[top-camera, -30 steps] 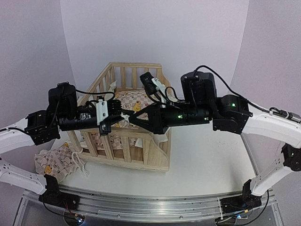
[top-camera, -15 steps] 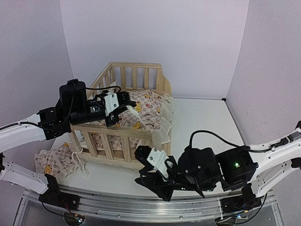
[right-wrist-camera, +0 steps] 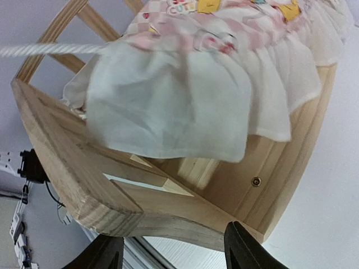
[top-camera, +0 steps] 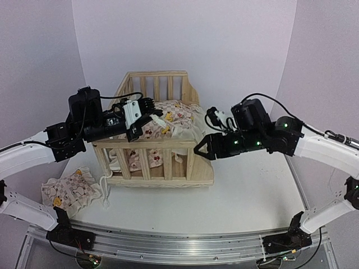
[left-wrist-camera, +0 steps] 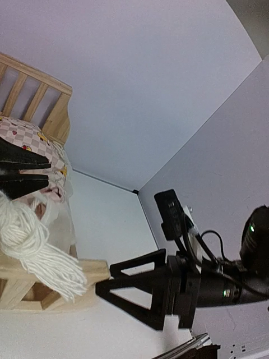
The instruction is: Set up the pet bed
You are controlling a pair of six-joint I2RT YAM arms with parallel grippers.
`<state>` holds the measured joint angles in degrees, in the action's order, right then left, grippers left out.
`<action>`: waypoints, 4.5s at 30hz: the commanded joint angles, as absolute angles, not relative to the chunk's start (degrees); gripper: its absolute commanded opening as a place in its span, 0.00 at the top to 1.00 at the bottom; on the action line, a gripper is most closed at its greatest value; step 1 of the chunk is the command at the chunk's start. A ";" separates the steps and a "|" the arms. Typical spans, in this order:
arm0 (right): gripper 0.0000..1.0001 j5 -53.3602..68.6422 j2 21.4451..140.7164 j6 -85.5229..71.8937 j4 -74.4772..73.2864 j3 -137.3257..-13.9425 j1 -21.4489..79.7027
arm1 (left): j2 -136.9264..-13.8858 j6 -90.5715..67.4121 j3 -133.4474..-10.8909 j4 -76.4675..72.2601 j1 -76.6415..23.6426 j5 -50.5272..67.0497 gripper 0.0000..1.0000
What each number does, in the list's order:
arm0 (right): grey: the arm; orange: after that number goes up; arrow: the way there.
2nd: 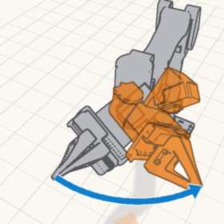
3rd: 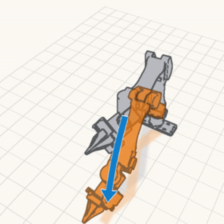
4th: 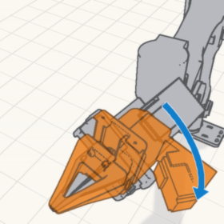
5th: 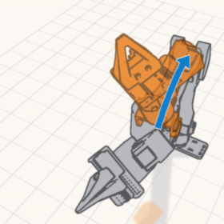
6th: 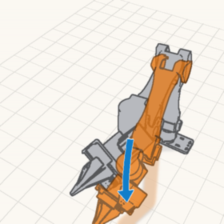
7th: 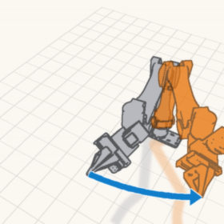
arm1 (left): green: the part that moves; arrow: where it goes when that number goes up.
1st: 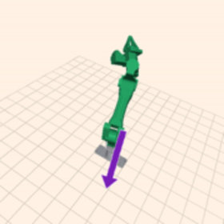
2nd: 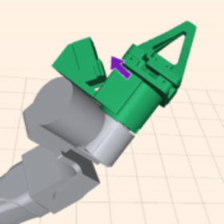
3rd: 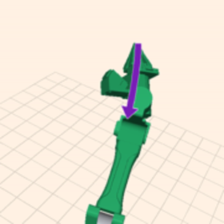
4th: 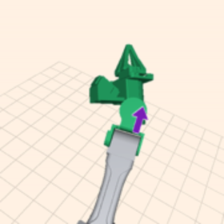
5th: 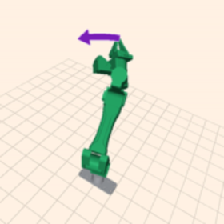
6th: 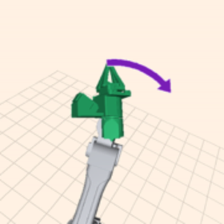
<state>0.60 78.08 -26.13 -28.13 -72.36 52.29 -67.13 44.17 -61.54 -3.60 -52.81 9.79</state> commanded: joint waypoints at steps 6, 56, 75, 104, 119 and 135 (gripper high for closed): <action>0.39 28.45 86.55 -22.98 -25.52 -85.16 42.13 | -69.33 44.74 -62.95 -7.55 -52.21 10.02 1.00; 0.44 30.06 103.26 -20.35 -4.47 -79.03 47.71 | -77.74 44.10 -69.60 -9.93 -45.26 9.52 1.00; 0.58 28.14 114.29 -20.32 11.01 -79.69 48.78 | -83.34 42.51 -69.28 -16.07 -41.81 13.40 1.00; 1.00 66.71 116.05 -43.15 18.41 -85.04 49.38 | -83.37 39.22 -69.97 -11.40 -41.23 17.29 1.00; 0.65 49.84 111.36 -27.60 2.16 -77.18 47.81 | -82.05 38.19 -69.13 -8.25 -41.27 19.70 1.00; 0.41 23.81 90.09 -21.91 -21.07 -74.50 45.79 | -79.54 31.78 -68.34 -2.24 -41.53 29.22 1.00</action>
